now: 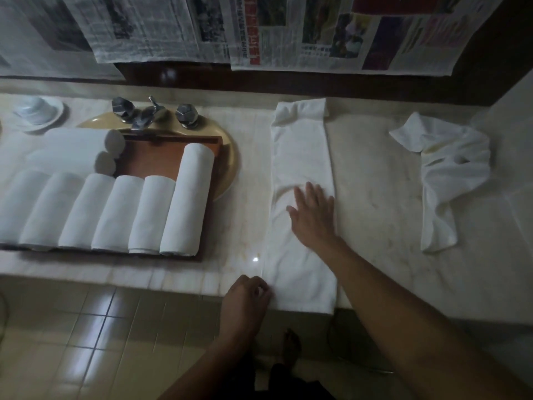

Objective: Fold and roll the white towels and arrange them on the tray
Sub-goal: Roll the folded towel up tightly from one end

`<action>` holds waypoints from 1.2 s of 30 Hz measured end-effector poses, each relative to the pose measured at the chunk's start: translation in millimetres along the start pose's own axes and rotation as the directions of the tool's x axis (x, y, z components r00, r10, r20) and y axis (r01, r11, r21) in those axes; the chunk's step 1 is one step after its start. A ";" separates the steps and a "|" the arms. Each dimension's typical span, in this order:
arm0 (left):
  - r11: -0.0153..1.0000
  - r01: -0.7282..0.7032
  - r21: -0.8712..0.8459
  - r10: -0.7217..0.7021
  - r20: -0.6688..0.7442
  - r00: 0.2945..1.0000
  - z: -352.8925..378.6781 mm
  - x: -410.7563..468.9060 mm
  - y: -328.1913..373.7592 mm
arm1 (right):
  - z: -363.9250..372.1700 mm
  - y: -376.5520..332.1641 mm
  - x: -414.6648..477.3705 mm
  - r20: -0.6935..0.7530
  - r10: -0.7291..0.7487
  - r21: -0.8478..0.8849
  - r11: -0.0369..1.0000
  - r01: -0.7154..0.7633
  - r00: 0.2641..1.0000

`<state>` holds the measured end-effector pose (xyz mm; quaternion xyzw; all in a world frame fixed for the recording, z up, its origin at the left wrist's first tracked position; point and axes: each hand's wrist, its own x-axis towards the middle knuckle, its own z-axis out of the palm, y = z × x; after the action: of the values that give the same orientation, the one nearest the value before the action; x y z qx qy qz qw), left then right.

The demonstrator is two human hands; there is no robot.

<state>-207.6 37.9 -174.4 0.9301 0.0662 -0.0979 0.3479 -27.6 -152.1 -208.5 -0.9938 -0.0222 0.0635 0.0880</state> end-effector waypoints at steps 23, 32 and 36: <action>0.568 -0.790 0.229 0.740 0.277 0.613 -13.7 19.0 -41.6 | 8.6 62.8 -216.7 -0.112 -0.379 0.206 0.896 0.394 0.919; 0.976 -0.214 -0.034 0.216 0.203 0.955 -27.2 20.4 -16.9 | -14.7 63.8 -202.6 0.059 -0.072 0.456 0.889 0.037 0.996; 0.990 -0.144 0.004 0.142 0.168 0.976 -23.0 23.1 -8.0 | -13.0 61.7 -195.6 0.071 -0.011 0.478 0.878 -0.025 0.997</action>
<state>-183.6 60.3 -167.8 0.9237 -0.0311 -0.1509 0.3507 -217.6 -225.8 -182.8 -0.9384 -0.0054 0.1028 0.3299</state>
